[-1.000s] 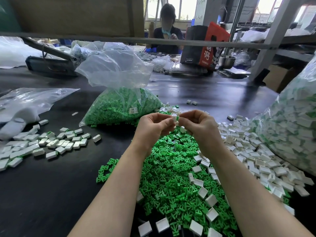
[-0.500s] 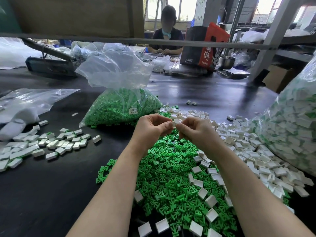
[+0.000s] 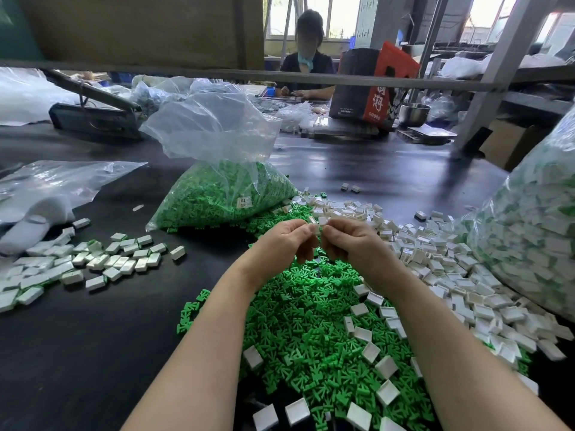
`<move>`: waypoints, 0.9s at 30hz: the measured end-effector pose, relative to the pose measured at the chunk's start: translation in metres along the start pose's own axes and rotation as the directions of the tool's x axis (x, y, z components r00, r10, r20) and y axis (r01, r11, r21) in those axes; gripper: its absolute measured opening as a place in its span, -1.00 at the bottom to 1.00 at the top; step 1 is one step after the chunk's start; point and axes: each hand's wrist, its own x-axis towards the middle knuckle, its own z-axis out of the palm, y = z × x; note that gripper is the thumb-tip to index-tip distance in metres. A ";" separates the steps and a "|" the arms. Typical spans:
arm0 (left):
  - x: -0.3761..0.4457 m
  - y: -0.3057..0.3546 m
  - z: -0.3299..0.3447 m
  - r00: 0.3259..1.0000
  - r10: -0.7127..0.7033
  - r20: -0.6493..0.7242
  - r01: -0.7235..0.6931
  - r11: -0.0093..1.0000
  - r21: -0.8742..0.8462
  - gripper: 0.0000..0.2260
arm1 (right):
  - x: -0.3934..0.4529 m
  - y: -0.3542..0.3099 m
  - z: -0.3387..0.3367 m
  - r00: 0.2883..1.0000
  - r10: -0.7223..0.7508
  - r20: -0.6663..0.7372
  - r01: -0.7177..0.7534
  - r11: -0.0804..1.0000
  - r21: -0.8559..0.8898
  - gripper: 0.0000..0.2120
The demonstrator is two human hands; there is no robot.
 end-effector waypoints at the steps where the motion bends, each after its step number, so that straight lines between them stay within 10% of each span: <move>1: -0.001 0.001 0.001 1.000 0.004 0.005 -0.004 1.000 0.006 -0.74 | 0.000 0.000 0.000 1.000 0.010 0.012 -0.010 1.000 0.008 -0.74; 27: -0.001 -0.007 -0.001 0.995 0.020 0.096 -0.018 1.000 -0.015 -0.79 | -0.005 0.003 -0.005 0.987 0.023 0.159 -0.022 1.000 -0.013 -0.81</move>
